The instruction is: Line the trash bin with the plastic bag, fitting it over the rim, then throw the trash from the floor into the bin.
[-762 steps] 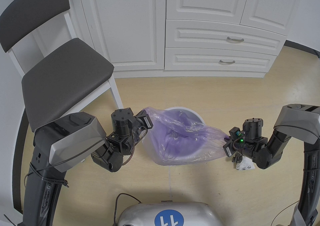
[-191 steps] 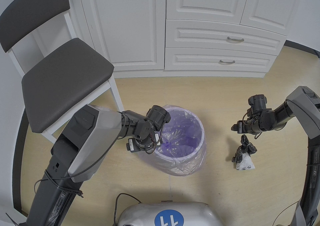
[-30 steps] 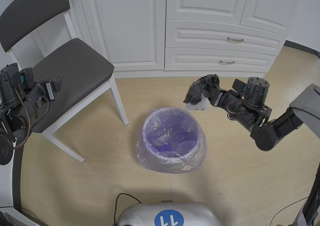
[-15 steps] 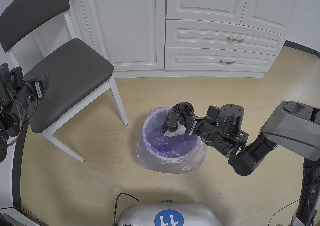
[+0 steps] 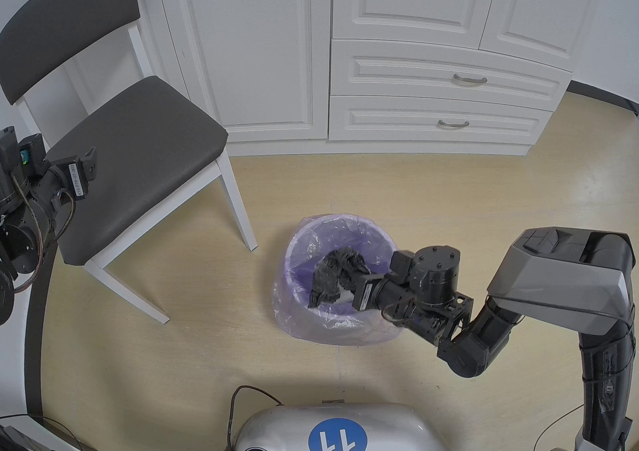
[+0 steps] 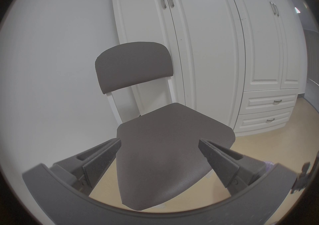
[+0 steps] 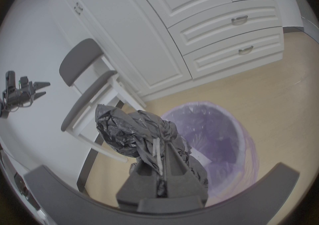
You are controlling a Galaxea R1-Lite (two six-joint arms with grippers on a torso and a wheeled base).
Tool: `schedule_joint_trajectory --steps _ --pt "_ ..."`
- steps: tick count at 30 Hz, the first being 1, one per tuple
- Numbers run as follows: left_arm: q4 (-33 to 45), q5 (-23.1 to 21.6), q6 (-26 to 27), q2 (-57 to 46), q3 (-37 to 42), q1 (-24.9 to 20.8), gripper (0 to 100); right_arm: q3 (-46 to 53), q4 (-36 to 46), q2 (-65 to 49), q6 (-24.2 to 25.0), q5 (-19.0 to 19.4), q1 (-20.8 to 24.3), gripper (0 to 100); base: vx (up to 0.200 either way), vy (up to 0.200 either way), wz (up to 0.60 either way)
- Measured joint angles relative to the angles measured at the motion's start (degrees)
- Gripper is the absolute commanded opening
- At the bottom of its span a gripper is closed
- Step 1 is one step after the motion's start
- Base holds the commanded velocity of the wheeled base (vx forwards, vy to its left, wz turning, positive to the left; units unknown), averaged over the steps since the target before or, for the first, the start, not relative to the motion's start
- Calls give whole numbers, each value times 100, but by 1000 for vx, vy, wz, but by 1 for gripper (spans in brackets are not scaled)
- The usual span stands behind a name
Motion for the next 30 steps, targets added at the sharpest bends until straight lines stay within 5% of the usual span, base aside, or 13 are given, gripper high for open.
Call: schedule_joint_trajectory --steps 8,16,29,30 --pt "0 -4 18 -2 20 6 100 90 452 13 -26 219 143 0 0 0 0" --pt "-5 -9 29 9 22 6 100 -542 -230 424 389 107 -100 0 0 0 0" --pt "-9 -9 29 74 28 -16 100 -1365 90 1223 552 146 -527 0 0 0 0" --pt "-9 -6 29 83 26 -16 100 -1420 126 1264 602 149 -549 100 0 0 0"
